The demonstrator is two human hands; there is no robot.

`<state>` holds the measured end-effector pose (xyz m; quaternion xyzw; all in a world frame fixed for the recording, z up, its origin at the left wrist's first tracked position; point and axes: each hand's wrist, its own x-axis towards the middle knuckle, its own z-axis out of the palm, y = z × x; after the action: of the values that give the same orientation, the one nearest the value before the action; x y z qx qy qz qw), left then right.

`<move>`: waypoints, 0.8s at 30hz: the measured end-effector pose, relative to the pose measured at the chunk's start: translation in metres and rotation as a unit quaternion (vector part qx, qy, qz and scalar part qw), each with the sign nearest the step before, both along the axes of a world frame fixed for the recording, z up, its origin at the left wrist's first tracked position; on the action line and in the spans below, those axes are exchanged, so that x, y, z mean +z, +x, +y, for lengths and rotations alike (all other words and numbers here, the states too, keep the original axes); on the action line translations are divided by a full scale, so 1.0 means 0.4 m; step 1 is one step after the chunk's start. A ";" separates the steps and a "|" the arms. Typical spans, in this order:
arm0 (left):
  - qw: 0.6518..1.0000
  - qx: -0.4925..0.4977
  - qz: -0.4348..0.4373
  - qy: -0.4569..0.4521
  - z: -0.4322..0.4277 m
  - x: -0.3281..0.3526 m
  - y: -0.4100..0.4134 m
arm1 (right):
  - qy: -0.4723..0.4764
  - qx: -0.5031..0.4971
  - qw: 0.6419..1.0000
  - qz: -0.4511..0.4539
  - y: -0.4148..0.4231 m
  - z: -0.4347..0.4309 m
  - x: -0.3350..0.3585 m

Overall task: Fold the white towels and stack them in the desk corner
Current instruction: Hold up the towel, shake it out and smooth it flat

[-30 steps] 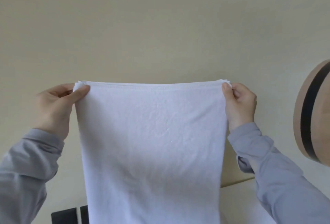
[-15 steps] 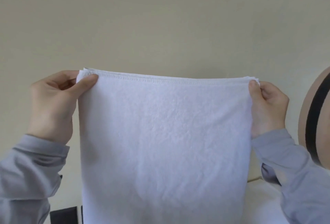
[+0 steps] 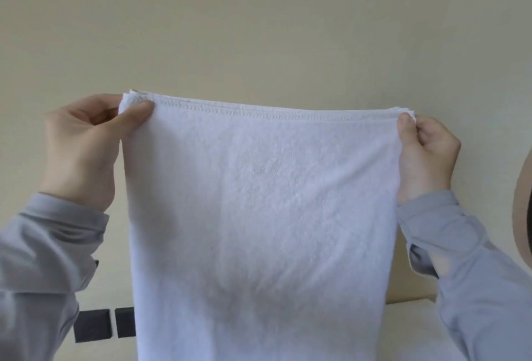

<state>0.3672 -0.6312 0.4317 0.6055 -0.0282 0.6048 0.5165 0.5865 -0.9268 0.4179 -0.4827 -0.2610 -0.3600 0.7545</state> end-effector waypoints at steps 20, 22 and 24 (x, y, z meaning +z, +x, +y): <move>0.944 0.221 0.204 -0.133 -0.197 -0.508 -0.206 | -0.295 0.309 0.903 0.052 0.171 0.350 -0.256; 0.923 0.238 0.248 -0.175 -0.177 -0.634 -0.256 | -0.316 0.324 0.889 0.077 0.130 0.427 -0.422; 0.898 0.250 0.293 -0.213 -0.150 -0.747 -0.305 | -0.348 0.341 0.868 0.099 0.088 0.504 -0.570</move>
<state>0.2452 -0.6911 0.1330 0.6181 0.4066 0.5007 0.4494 0.6217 -0.7250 0.1899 -0.6277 -0.4416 0.0831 0.6357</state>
